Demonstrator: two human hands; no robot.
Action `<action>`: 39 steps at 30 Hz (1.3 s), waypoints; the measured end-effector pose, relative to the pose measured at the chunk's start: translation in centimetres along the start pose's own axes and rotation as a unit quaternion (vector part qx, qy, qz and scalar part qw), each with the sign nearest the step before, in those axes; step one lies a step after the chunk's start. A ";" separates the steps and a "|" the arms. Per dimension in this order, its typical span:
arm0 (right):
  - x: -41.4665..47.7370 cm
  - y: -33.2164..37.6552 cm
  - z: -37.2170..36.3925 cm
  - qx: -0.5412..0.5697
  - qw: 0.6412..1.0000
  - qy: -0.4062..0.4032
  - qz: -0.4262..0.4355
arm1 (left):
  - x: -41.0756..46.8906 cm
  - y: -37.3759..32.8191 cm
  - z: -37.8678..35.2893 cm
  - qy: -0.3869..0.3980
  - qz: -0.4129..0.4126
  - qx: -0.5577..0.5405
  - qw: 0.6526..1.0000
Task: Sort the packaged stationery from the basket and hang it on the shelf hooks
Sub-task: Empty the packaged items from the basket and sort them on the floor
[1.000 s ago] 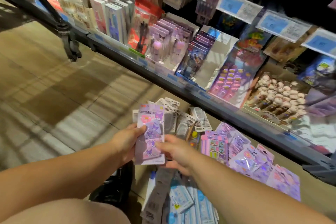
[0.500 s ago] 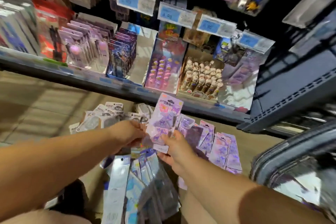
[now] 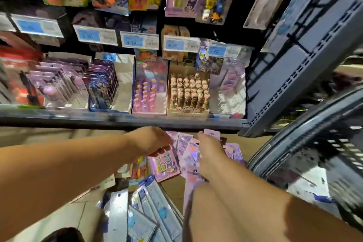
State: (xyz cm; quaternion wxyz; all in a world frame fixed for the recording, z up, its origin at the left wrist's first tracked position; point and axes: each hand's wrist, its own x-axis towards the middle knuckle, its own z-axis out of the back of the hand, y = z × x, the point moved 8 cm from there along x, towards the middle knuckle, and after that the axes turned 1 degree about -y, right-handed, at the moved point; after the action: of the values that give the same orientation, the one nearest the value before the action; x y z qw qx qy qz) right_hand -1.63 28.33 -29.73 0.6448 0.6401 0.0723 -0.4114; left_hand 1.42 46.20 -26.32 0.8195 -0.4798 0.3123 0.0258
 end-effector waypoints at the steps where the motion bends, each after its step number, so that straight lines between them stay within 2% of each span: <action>1: -1.0 1.2 0.7 0.005 0.999 0.020 0.028 | -0.2 -1.5 -0.9 0.003 -0.011 0.006 1.000; 3: -3.4 3.9 2.7 0.063 0.992 0.049 0.097 | -0.5 -4.3 -3.1 0.011 -0.033 0.005 0.999; 7: -7.6 8.1 9.0 0.207 0.959 0.093 0.171 | -1.1 -10.1 -9.0 0.028 -0.093 0.018 0.995; 10: -9.5 9.6 13.9 0.165 0.953 0.078 0.242 | -2.3 -13.8 -13.7 0.032 -0.152 0.064 0.986; 12: -9.6 9.3 18.7 0.138 0.953 0.026 0.269 | -3.2 -15.2 -16.9 0.025 -0.181 0.072 0.981; 14: -8.9 7.9 23.8 0.118 0.955 -0.036 0.269 | -3.5 -15.5 -18.6 -0.020 -0.193 0.071 0.978; 18: -4.3 2.5 32.5 0.016 0.973 -0.127 0.193 | -3.6 -15.7 -19.8 -0.105 -0.214 0.142 0.961; 23: 0.1 -4.9 39.3 -0.134 0.981 -0.132 0.045 | -3.9 -15.0 -21.3 -0.074 -0.204 0.096 0.972; 28: 2.2 -10.0 42.0 -0.239 0.963 -0.114 -0.055 | -4.3 -15.1 -21.2 -0.093 -0.217 0.093 0.967; 31: 4.7 -13.6 44.3 -0.284 0.949 -0.116 -0.069 | -4.3 -14.9 -21.2 -0.096 -0.222 0.099 0.965; 35: 13.6 -23.8 50.3 -0.301 0.933 -0.159 -0.119 | -4.1 -14.8 -21.4 -0.106 -0.222 0.102 0.964; 39: 7.5 -21.5 48.0 -0.310 0.909 -0.224 -0.165 | -3.9 -14.6 -21.3 -0.114 -0.220 0.106 0.963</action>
State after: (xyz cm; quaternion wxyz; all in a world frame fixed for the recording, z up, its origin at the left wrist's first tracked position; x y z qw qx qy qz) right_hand -30.96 -14.07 -42.65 0.7329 0.2774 0.1549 -0.6015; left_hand -7.10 22.20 -20.33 0.8813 -0.4411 0.1041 -0.1338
